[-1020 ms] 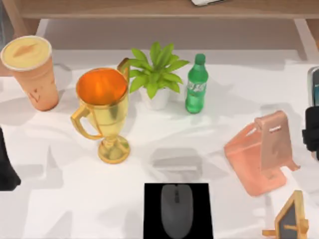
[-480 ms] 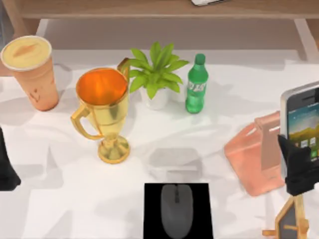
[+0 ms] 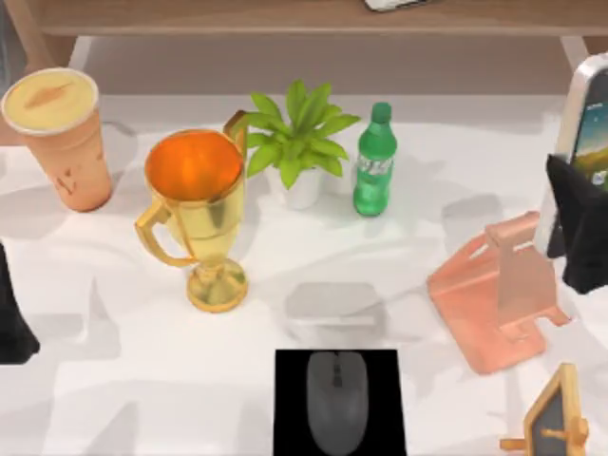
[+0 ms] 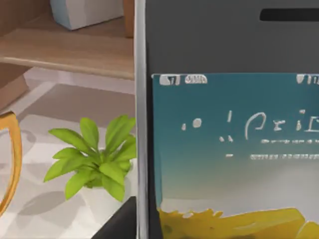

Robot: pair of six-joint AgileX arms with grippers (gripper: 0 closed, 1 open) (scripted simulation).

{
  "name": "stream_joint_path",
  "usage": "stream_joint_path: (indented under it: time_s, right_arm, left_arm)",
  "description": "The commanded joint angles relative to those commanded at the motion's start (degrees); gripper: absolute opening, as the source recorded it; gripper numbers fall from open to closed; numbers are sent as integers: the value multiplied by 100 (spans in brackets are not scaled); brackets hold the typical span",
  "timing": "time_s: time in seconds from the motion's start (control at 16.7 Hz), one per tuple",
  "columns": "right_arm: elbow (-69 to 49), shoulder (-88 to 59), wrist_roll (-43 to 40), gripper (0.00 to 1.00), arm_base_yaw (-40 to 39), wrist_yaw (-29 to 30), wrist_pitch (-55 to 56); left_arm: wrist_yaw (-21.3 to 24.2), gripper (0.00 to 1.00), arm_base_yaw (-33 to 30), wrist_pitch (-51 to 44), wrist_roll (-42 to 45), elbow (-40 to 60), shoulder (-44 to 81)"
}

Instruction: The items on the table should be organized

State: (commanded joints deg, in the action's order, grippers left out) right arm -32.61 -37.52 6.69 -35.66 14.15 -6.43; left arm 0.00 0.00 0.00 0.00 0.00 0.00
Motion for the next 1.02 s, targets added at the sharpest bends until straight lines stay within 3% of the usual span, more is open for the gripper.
stream_joint_path:
  time_s: [0.3,0.72,1.02]
  right_arm:
    - [-487,7,-114,0,177,-319,1006]
    - [749,-1287,-127,0,223,-296,1056]
    - [955,-1595,-156,0,354,-269,1144]
  left_arm:
    - [0,100,0,0,0,0,0]
    - [0,100,0,0,0,0,0]
    - [0,100,0,0,0,0,0]
